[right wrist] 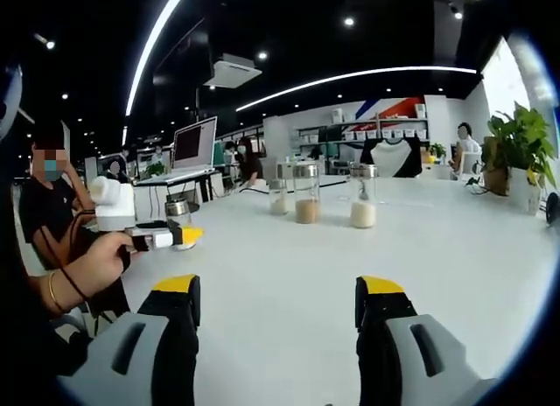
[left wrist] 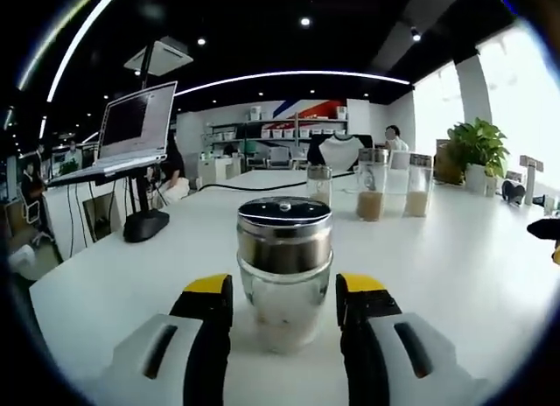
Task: Rotate the seasoning bottle until the label or dispensing opening points toward the visible target arrow and the bottle remains upright within the marked orientation range
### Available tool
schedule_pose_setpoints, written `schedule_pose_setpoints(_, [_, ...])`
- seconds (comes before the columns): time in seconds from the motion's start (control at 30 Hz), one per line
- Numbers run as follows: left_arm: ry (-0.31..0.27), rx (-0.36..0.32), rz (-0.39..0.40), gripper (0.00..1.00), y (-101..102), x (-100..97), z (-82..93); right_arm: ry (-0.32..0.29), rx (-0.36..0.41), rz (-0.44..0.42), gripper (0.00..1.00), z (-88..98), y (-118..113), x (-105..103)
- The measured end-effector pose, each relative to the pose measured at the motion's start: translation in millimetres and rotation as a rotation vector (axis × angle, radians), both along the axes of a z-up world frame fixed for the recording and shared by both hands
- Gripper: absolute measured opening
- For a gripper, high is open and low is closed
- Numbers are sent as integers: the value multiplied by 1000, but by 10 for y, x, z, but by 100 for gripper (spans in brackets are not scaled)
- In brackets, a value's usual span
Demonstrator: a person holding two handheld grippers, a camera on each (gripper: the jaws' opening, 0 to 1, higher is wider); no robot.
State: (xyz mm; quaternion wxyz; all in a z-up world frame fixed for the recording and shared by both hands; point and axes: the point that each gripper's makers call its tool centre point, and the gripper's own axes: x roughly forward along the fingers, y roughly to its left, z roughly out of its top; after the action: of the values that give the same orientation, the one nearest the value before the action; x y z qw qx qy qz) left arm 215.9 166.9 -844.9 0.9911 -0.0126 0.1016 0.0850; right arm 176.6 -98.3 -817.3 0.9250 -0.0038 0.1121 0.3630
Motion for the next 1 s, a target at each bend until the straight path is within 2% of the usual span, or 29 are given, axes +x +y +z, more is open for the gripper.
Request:
schedule_pose_setpoints(0.17, [-28,2,14,49,0,31,87,-1,0,-6,71,0,-23,-3])
schedule_pose_setpoints(0.7, [-58,10,41,43,-7,83,163,5,5,-49,70,-20,-203,-13])
schedule_pose_setpoints(0.8, [-73,-17,34,42,4,85,176,4,5,-50,69,-16,-207,-10])
schedule_pose_setpoints(1.0, [-72,-8,25,39,17,77,174,1,2,-34,69,-4,-158,-13])
